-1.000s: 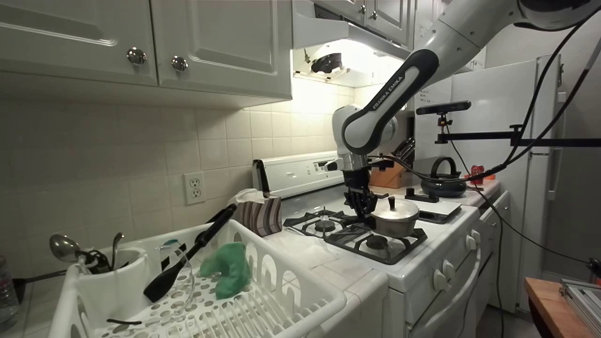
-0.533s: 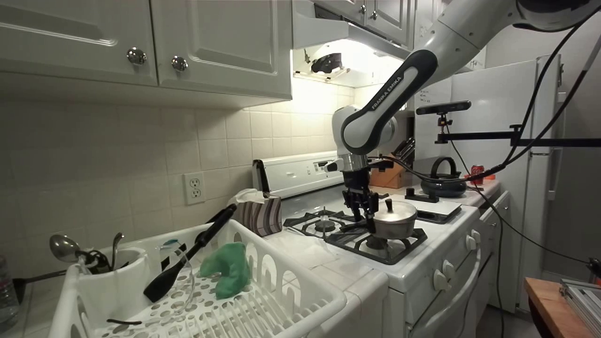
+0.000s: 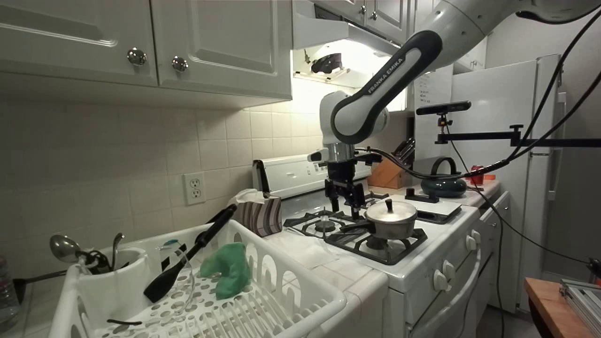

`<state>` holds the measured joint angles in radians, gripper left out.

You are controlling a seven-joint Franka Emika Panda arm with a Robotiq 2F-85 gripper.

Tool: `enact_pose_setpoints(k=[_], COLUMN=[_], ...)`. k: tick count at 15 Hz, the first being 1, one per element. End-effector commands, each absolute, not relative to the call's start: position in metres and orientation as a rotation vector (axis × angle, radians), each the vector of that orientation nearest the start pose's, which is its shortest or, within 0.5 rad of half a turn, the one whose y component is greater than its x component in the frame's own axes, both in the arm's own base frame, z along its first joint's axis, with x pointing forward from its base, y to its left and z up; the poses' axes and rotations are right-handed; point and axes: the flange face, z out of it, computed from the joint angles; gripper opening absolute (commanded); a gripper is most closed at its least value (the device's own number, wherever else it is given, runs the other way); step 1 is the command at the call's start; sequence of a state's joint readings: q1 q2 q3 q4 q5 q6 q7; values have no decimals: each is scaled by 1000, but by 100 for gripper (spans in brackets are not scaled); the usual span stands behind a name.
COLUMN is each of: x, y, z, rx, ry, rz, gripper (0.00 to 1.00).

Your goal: Put the on the pot then move the green cloth to the right

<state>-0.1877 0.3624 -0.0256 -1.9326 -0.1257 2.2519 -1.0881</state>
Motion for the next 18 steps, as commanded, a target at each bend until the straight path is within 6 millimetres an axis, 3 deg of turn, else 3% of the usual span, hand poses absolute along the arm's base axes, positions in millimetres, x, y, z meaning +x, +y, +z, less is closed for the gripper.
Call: enact_pose_setpoints(k=[1,7,13,18], x=[625,683,699,692], y=[-80,-14,51,53], z=[324,369,369,365], rx=[-2897,-3022,-2923,-2913], ry=[-1479,-1353,-1488,-1482], rz=[-20,-429,-476,-460], gripper=[100,100,100,100])
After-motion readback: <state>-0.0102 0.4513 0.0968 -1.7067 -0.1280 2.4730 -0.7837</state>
